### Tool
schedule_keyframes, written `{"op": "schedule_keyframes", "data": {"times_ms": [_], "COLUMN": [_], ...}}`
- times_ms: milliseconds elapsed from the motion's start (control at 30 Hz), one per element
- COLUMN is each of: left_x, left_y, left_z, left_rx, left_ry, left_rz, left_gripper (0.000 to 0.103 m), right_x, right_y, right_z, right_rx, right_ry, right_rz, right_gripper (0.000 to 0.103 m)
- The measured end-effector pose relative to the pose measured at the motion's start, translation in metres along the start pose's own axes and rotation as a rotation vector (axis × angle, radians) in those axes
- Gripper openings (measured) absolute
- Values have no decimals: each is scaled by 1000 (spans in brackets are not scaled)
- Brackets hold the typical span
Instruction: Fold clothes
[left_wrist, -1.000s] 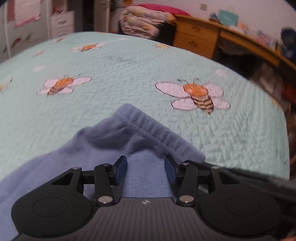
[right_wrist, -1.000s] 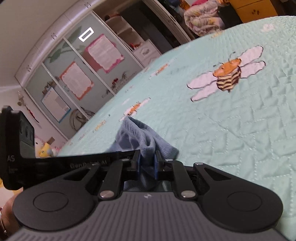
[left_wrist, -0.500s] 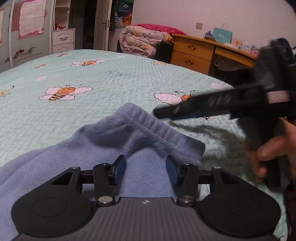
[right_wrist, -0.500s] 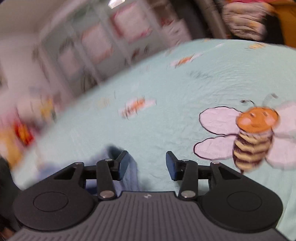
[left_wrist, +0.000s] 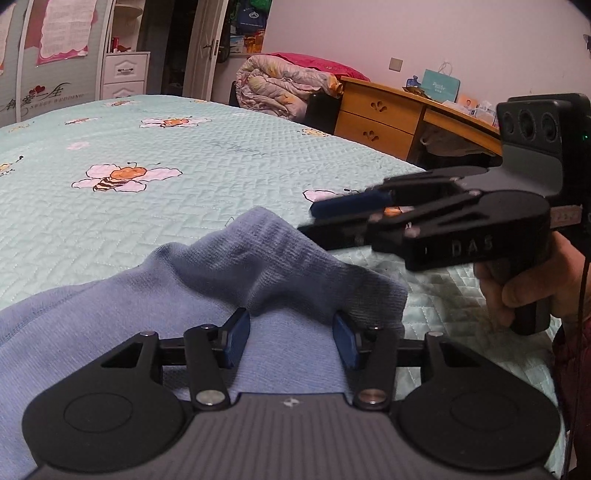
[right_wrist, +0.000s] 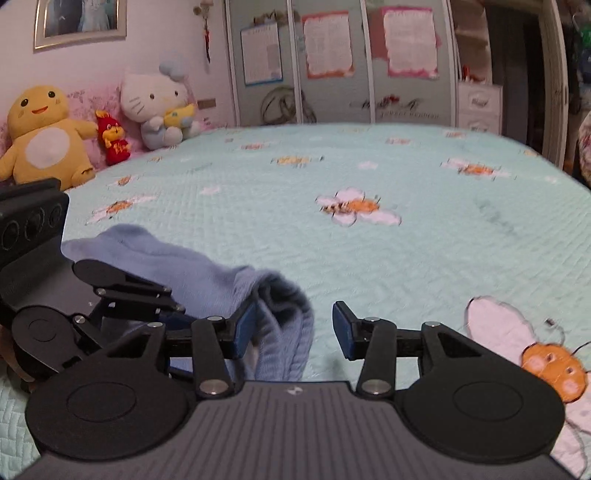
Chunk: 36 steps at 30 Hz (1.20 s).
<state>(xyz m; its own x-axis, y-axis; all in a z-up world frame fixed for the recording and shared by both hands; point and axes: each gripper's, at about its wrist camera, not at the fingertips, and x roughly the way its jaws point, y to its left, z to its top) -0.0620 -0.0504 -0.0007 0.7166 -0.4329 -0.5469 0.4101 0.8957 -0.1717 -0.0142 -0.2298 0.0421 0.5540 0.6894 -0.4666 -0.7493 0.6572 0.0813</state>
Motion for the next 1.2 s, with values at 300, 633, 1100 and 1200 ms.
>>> {"op": "schedule_keyframes", "data": {"times_ms": [300,633,1100,1200], "left_x": [0,-2,-1,-1], "left_y": [1,4,4,4], "left_z": [-1,-2,0,1], "left_rx": [-2,-19,-15,-13], "left_ry": [-2,-5,2,9], "left_rz": [-3,-20,-24,-22], "left_gripper": [54,55,55,56], "right_x": [42,61,85,81], "right_y": [-26,-18,-82,-89], "right_z": [3,17,1,3], "right_rx": [-115,-289,149,168], "right_ry": [85,111,92,123], "right_rz": [63,325,245,236], "right_gripper": [52,52,73,72]}}
